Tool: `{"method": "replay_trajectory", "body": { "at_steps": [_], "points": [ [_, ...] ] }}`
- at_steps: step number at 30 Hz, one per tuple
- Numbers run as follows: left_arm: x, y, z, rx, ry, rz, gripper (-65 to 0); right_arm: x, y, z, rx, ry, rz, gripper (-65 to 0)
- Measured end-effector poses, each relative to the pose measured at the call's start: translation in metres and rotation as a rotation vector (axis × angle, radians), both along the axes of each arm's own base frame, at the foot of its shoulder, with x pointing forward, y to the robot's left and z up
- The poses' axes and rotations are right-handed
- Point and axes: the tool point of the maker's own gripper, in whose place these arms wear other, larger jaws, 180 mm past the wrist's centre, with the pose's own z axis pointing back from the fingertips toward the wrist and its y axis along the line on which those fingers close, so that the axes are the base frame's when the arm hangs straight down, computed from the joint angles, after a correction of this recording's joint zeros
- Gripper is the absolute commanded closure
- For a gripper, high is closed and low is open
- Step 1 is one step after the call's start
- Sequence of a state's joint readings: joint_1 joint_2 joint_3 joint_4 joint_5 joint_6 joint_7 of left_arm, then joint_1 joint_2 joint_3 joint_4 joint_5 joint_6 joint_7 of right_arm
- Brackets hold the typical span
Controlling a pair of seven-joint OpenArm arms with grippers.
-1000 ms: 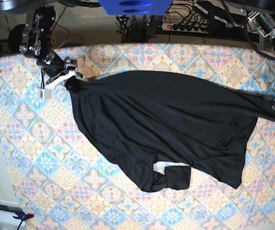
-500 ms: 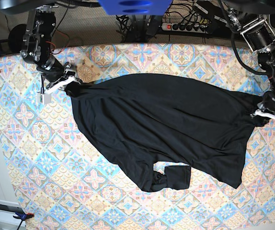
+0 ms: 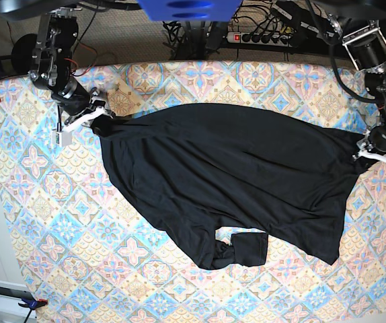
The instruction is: Layout the t-shirt on the table in an organized manner, then fold the t-shirt properly
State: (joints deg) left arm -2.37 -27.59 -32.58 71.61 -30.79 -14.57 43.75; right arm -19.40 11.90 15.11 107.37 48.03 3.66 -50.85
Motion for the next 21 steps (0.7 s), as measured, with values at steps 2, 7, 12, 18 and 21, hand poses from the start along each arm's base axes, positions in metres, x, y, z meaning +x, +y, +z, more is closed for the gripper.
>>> {"method": "replay_trajectory", "body": {
  "at_steps": [2,7,12,18,21],
  "points": [
    [-0.01,0.01,0.004,-0.037,-0.019,0.033,-26.9,-0.001,0.0,-0.001,-0.001,0.002,0.0,0.0],
    [-0.053,0.026,-0.005,-0.091,0.03,0.102,-26.9,-0.002,0.0,-0.001,-0.001,0.005,0.0,0.0],
    [-0.059,0.016,-0.016,-0.125,0.036,0.103,-26.9,-0.001,0.004,-0.002,0.002,0.005,0.01,0.0],
    [-0.06,-0.004,-0.03,-0.18,0.039,0.106,-26.9,-0.003,0.021,-0.004,0.022,0.012,0.056,0.0],
    [-0.054,-0.011,-0.033,-0.191,0.028,0.115,-26.9,-0.002,0.02,-0.004,0.019,0.011,0.055,0.0]
  ]
}}
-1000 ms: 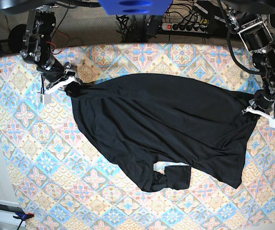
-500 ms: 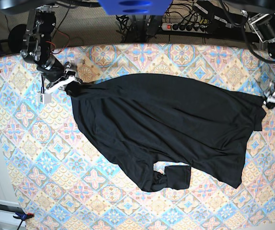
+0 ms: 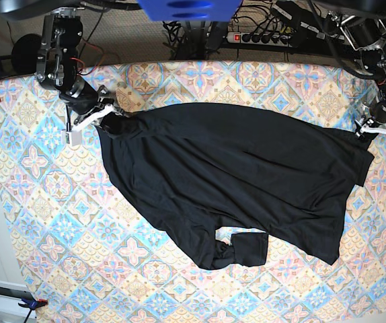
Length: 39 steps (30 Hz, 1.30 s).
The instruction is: Layout the t-shirt on the table in an organized manner, then fold the t-shirt properly
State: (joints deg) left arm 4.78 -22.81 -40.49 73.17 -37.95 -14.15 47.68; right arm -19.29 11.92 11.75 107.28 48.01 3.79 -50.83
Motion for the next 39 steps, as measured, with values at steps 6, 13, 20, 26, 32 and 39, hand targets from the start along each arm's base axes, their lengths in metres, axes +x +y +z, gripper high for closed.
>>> {"method": "replay_trajectory", "body": {
  "at_steps": [6,13,20,26,32,39],
  "points": [
    [0.009,-0.011,-0.01,0.053,-0.006,0.001,-26.9,0.0,-0.001,0.0,-0.001,0.0,-0.001,0.0],
    [0.035,-0.019,-0.017,-0.001,-0.032,0.003,-25.8,0.001,-0.001,0.0,0.001,-0.002,-0.005,0.0],
    [0.048,-0.016,-0.018,-0.021,-0.062,0.042,0.0,0.0,-0.001,0.0,-0.002,0.002,-0.005,0.0],
    [0.033,-0.01,-0.018,-0.004,-0.009,0.007,0.0,-0.002,-0.003,-0.001,-0.004,0.007,-0.009,0.0],
    [-0.006,0.001,0.01,0.075,-0.01,-0.049,0.0,-0.029,-0.001,-0.016,-0.004,0.073,-0.002,0.0],
    [-0.039,0.039,0.047,0.134,-0.062,0.014,0.0,-0.053,0.003,-0.025,-0.003,0.145,0.023,0.0]
  ]
}}
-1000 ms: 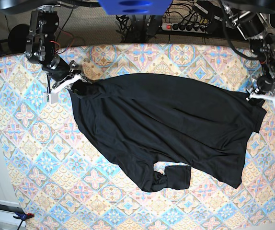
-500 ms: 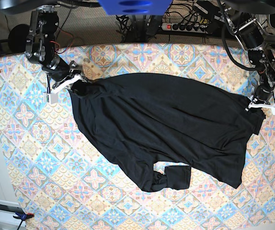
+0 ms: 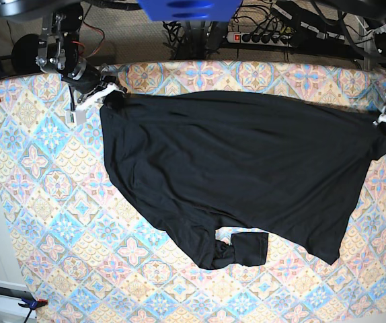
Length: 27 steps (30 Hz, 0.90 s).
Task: Layout the t-shirt on the table in an organized manner, then fold the t-shirt properly
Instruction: 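Hold the shirt with both grippers and pull it taut between them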
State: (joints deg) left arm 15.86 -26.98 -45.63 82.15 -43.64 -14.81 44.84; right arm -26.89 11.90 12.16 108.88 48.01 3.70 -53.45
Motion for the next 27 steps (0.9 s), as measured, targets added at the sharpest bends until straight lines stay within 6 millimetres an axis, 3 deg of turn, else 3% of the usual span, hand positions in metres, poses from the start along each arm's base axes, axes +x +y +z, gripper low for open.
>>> {"method": "replay_trajectory", "body": {
  "at_steps": [2,5,10,13,18,21,25,27],
  "points": [
    [-0.019,0.009,-0.002,-0.004,0.041,0.03,0.0,-0.009,0.003,0.001,0.002,0.015,0.019,0.0],
    [-0.026,0.014,0.0,0.003,0.073,0.03,0.0,-0.021,0.005,-0.001,0.002,0.047,0.03,0.0],
    [-0.011,0.017,0.016,0.025,0.02,0.016,0.0,-0.029,0.011,0.0,0.054,0.061,0.022,0.0],
    [-0.002,0.016,0.017,0.007,0.004,0.036,0.0,-0.025,0.0,0.004,0.058,0.047,-0.013,0.0],
    [0.033,0.003,0.03,-0.032,-0.104,0.031,0.0,-0.022,-0.01,0.006,0.04,0.037,-0.036,0.0],
    [0.045,0.001,0.037,-0.045,-0.145,0.046,0.0,-0.009,-0.01,0.01,0.04,0.017,-0.034,0.0],
    [0.062,-0.007,0.035,-0.083,-0.18,0.052,0.0,0.041,-0.013,0.04,0.043,-0.14,-0.05,0.0],
    [0.068,-0.004,0.028,-0.077,-0.155,0.072,0.0,0.037,-0.012,0.038,0.046,-0.127,-0.042,0.0]
  ]
}}
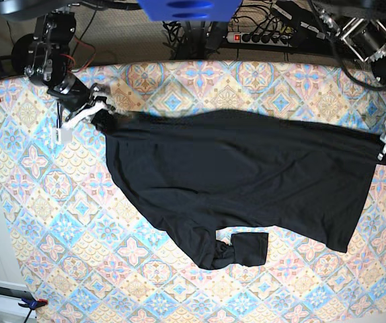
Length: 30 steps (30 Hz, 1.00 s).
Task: Layout the t-shirt on the table in an organized manner, then fold the t-shirt properly
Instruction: 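Hold the shirt with both grippers and pull it taut between them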
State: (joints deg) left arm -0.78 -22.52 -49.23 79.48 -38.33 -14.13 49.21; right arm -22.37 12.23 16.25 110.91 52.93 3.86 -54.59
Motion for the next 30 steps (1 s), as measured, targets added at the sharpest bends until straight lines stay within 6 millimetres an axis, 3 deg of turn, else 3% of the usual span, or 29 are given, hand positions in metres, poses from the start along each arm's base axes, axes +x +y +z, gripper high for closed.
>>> {"method": "replay_trajectory", "body": {
  "at_steps": [4,8,13,18,21,26,30],
  "points": [
    [0.009,-0.001,-0.011,-0.018,0.014,0.025,0.0,-0.018,-0.002,-0.025,0.01,0.1,-0.013,0.0],
    [0.021,-0.01,-0.029,-0.085,0.033,0.03,0.0,-0.014,-0.007,-0.031,0.014,0.107,-0.029,0.0],
    [0.029,-0.001,-0.025,-0.068,-0.034,0.081,0.0,-0.02,-0.006,-0.037,0.021,0.132,-0.031,0.0],
    [0.035,-0.011,-0.047,-0.069,-0.002,0.073,0.0,-0.018,-0.006,-0.036,0.021,0.125,-0.033,0.0],
    [0.043,-0.017,-0.05,-0.061,-0.023,0.066,0.0,-0.012,-0.007,-0.034,0.017,0.119,-0.032,0.0],
    [0.045,-0.02,-0.052,-0.052,-0.024,0.06,0.0,0.021,-0.008,-0.013,0.029,0.017,-0.044,0.0],
    [0.045,-0.02,-0.053,-0.053,-0.025,0.062,0.0,0.003,-0.012,-0.042,0.035,0.121,-0.057,0.0]
  ]
}}
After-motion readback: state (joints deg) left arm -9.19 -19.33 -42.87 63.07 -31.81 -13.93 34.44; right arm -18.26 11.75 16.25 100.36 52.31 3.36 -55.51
